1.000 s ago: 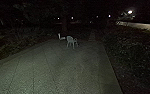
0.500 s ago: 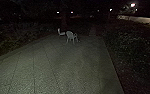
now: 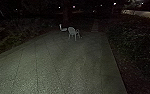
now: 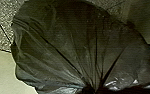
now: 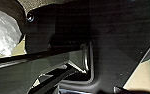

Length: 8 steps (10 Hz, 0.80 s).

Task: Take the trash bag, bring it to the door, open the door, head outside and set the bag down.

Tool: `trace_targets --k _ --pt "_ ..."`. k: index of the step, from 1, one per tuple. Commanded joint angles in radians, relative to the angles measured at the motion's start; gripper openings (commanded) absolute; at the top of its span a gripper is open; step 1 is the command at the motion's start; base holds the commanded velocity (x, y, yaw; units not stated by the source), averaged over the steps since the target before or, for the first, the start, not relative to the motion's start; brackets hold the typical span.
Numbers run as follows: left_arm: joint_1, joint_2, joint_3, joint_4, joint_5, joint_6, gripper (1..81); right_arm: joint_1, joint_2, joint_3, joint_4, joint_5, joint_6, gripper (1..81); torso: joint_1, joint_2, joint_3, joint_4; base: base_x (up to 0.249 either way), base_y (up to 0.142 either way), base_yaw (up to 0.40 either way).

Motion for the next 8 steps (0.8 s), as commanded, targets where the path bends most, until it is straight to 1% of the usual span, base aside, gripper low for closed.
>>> trace_targets --k 1,2,3,4,5,6,7,8 --pt "-0.117 -0.063 0.03 -0.108 0.096 0.005 1.0 0.029 0.021 0.027 -0.015 -0.057 -0.008 81.1 0.0 0.0 0.0 0.095 0.0 0.0 0.0" --pt "-0.131 -0.063 0.028 -0.117 0.096 0.005 1.0 0.027 0.021 0.027 -0.015 -0.058 -0.008 81.1 0.0 0.0 -0.023 0.128 0.0 0.0 0.0" --pt "-0.146 -0.066 0.027 -0.121 0.096 0.003 1.0 0.027 0.021 0.027 -0.015 -0.058 -0.008 81.1 0.0 0.0 -0.047 0.157 0.0 0.0 0.0" --pt "-0.174 -0.071 0.018 -0.135 0.096 0.003 1.0 0.027 0.021 0.027 -0.015 -0.061 -0.008 81.1 0.0 0.0 -0.096 0.133 0.0 0.0 0.0" --pt "-0.208 -0.081 0.005 -0.166 0.097 0.003 1.0 0.027 0.021 0.027 -0.015 -0.064 -0.008 81.1 0.0 0.0 -0.117 0.143 0.0 0.0 0.0" --pt "-0.246 -0.088 -0.004 -0.177 0.102 0.003 1.0 0.027 0.021 0.027 -0.015 -0.064 -0.008 81.1 0.0 0.0 -0.146 0.154 0.0 0.0 0.0" --pt "-0.289 -0.088 -0.018 -0.187 0.125 0.003 1.0 0.027 0.021 0.027 -0.015 -0.064 -0.008 81.1 0.0 0.0 -0.18 0.161 0.0 0.0 0.0" --pt "-0.335 -0.085 -0.039 -0.201 0.16 0.003 1.0 0.027 0.021 0.027 -0.014 -0.064 -0.006 81.1 0.0 0.0 -0.124 0.142 0.0 0.0 0.0"
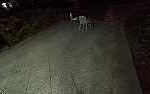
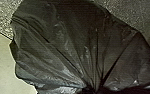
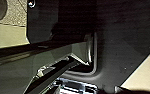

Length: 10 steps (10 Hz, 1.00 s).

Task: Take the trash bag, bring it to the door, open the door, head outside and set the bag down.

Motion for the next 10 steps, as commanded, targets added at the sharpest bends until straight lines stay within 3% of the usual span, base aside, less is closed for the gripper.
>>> trace_targets --k 1,5,7,10 --pt "-0.181 -0.031 -0.083 -0.052 0.113 0.002 1.0 -0.006 0.04 0.027 -0.03 -0.087 -0.032 81.1 0.0 0.0 0.001 0.0 0.0 0.0 0.0" --pt "-0.359 0.056 -0.211 -0.061 0.229 0.002 1.0 -0.006 0.04 0.027 -0.025 -0.087 -0.032 81.1 0.0 0.001 -0.012 0.001 0.0 0.0 0.0" --pt "-0.428 0.06 -0.249 -0.072 0.313 0.002 1.0 -0.009 0.04 0.026 -0.024 -0.085 -0.032 81.1 0.0 0.001 -0.012 0.001 0.0 0.0 0.0" --pt "-0.438 0.038 -0.244 -0.101 0.329 0.006 1.0 -0.009 0.041 0.027 -0.02 -0.085 -0.032 81.1 0.001 0.001 -0.013 0.001 0.0 0.0 0.0"
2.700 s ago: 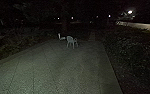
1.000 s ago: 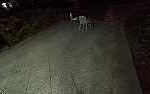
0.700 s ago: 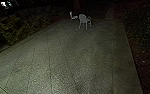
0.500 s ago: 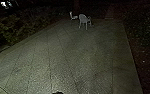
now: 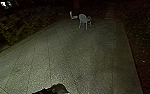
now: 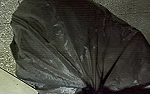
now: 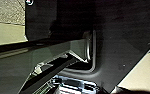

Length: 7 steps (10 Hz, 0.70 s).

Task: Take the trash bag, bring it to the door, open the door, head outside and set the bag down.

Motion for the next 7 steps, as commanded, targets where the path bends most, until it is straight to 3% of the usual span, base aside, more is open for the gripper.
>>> trace_targets --k 1,2,5,7 --pt "-0.108 -0.03 -0.019 -0.021 0.071 0.006 1.0 -0.009 0.044 0.028 -0.023 -0.082 -0.031 81.1 0.0 0.0 0.0 0.0 0.0 0.0 0.0" --pt "-0.099 -0.027 -0.017 -0.016 0.072 0.006 81.1 -0.009 0.043 0.026 -0.023 -0.082 -0.031 81.1 0.0 0.0 0.0 0.0 0.0 0.0 0.0" --pt "-0.06 -0.019 -0.017 -0.01 0.072 0.012 81.1 -0.009 0.043 0.028 -0.023 -0.082 -0.031 81.1 0.0 0.0 0.0 0.0 0.0 0.0 0.0" --pt "0.01 -0.004 -0.017 0.007 0.072 0.032 81.1 -0.011 0.043 0.023 -0.023 -0.075 -0.029 81.1 0.0 0.0 0.071 0.0 0.0 0.0 0.0"
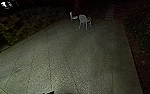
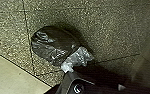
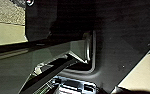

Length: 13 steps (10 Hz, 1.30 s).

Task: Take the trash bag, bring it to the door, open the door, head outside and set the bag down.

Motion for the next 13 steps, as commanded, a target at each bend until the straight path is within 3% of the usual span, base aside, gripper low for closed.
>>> trace_targets --k 1,2,3,4,5,8,9,10,12,13 --pt "-0.013 0.004 -0.011 0.036 0.063 0.046 81.1 -0.007 0.042 0.023 -0.023 -0.071 -0.025 81.1 0.0 0.0 0.069 -0.04 0.0 0.0 0.0" --pt "0.043 0.021 -0.011 0.061 0.06 0.055 81.1 -0.007 0.042 0.023 -0.022 -0.071 -0.022 81.1 0.0 0.0 0.094 -0.073 0.0 0.0 0.0" --pt "0.094 0.042 -0.011 0.088 0.058 0.078 81.1 -0.007 0.042 0.023 -0.022 -0.071 -0.02 81.1 0.0 0.0 0.115 -0.086 0.0 0.0 0.0" --pt "0.14 0.062 -0.011 0.112 0.055 0.098 81.1 -0.007 0.042 0.022 -0.022 -0.071 -0.02 81.1 0.0 0.0 0.137 -0.107 0.0 0.0 0.0" --pt "0.188 0.077 -0.011 0.13 0.055 0.12 81.1 -0.007 0.042 0.023 -0.022 -0.071 -0.02 81.1 0.0 0.0 0.161 -0.132 0.0 0.0 0.0" --pt "0.306 0.1 -0.012 0.158 0.035 0.149 81.1 -0.007 0.041 0.022 -0.02 -0.069 -0.019 81.1 0.0 0.0 0.252 -0.223 0.0 0.0 0.0" --pt "0.347 0.11 -0.014 0.177 0.006 0.166 81.1 -0.01 0.042 0.023 -0.02 -0.069 -0.019 81.1 -0.001 0.0 0.28 -0.24 0.0 0.0 0.0" --pt "0.39 0.111 -0.014 0.182 -0.006 0.167 81.1 -0.009 0.042 0.023 -0.02 -0.068 -0.019 81.1 -0.001 -0.001 0.309 -0.243 0.0 0.0 0.0" --pt "0.472 0.126 -0.014 0.242 -0.092 0.167 81.1 -0.016 0.041 0.022 -0.022 -0.066 -0.017 81.1 -0.002 -0.002 0.365 -0.275 0.0 0.0 0.0" --pt "0.499 0.134 -0.015 0.262 -0.113 0.167 81.1 -0.016 0.041 0.022 -0.022 -0.066 -0.017 81.1 -0.002 -0.002 0.319 -0.249 0.0 0.0 0.0"
